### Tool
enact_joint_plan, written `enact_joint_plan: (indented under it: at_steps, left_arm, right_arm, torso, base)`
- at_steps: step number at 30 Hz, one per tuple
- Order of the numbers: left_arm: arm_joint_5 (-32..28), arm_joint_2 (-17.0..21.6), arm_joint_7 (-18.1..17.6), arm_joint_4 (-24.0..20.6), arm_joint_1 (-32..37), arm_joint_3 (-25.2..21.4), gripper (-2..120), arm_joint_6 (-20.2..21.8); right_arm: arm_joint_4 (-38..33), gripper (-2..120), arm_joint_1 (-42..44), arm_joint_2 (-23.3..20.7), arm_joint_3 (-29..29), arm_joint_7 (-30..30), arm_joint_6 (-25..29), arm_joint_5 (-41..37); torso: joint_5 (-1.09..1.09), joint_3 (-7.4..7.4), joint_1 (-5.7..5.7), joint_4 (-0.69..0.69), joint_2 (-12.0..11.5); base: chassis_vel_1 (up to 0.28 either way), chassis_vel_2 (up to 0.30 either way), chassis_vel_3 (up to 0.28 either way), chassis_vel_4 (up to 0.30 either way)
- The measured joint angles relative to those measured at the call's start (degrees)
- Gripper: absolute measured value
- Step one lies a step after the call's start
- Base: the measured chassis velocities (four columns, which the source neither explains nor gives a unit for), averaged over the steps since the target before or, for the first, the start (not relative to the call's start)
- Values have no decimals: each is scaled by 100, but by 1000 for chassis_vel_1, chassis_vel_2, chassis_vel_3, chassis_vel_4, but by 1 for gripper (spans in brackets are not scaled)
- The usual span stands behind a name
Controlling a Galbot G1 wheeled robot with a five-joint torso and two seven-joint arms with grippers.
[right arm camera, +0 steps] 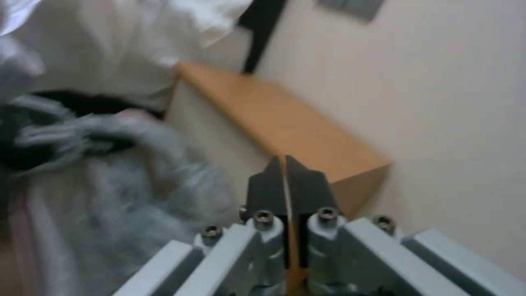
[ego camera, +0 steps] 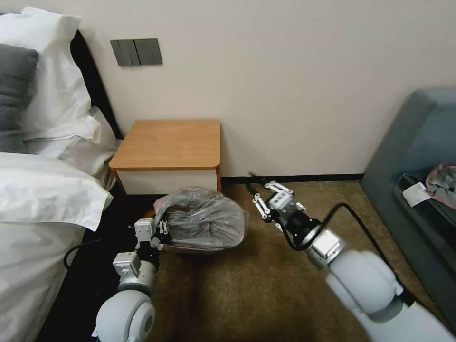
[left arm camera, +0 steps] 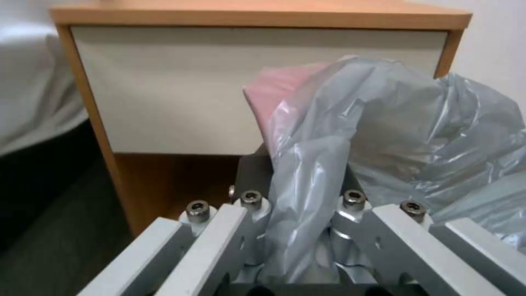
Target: Pick up the garbage bag from the table and place it over the trash can.
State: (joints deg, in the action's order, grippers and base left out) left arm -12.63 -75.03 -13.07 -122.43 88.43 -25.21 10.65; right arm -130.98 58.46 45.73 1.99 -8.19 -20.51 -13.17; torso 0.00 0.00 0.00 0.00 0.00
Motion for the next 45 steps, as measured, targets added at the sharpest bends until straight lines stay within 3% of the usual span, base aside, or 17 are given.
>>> enact_joint_plan:
  at_steps: [2,5,6,8,9,13,21,27,29,36,45]
  left_arm:
    - [88,-6,13,18,-4,17,9,-12]
    - [176,-9,32,34,-36,81,9,-24]
    - [176,-9,32,34,-36,81,9,-24]
    - [212,-5,37,64,-76,127,9,-24]
    - [212,-5,37,64,-76,127,9,-24]
    - [259,-24,43,136,-112,158,9,-24]
    - [261,-70,95,174,-176,152,9,-90]
    - [216,-70,114,145,-189,142,9,-104]
    - [177,-90,126,-3,-146,165,9,-104]
    - [200,-118,126,-139,-38,278,9,-96]
    - [253,-137,126,-366,16,381,9,-60]
  right_arm:
    - [25,0,-326,-181,-336,102,-246,-299]
    - [352,0,-1512,-465,-1400,395,-846,-1160]
    - [352,0,-1512,-465,-1400,395,-846,-1160]
    - [719,0,-2376,-406,-2206,564,-1186,-1598]
    - [719,0,-2376,-406,-2206,564,-1186,-1598]
    - [1228,0,-3374,113,-3388,792,-1617,-1995]
    - [2039,0,-4598,847,-4652,1122,-1953,-2687]
    - [2491,0,-5033,1113,-5242,1132,-2021,-2908]
    - [3018,0,-5314,1389,-5690,1023,-2016,-2872]
    - [3606,0,-5535,1769,-5963,925,-1983,-2803]
    - [3932,0,-5642,1893,-6192,805,-1924,-2669]
  torso:
    - [0,0,0,0,0]
    - [1,0,0,0,0]
    - [1,0,0,0,0]
    - [-1,1,0,0,0]
    - [-1,1,0,0,0]
    - [0,1,1,0,0]
    - [-1,1,1,0,0]
    - [-2,0,1,0,0]
    - [0,1,1,0,0]
    - [-1,0,0,1,0]
    - [0,0,0,0,0]
  base:
    - [0,0,0,0]
    - [0,0,0,0]
    - [0,0,0,0]
    - [0,0,0,0]
    - [0,0,0,0]
    - [0,0,0,0]
    - [0,0,0,0]
    - [0,0,0,0]
    - [0,0,0,0]
    - [0,0,0,0]
    - [0,0,0,0]
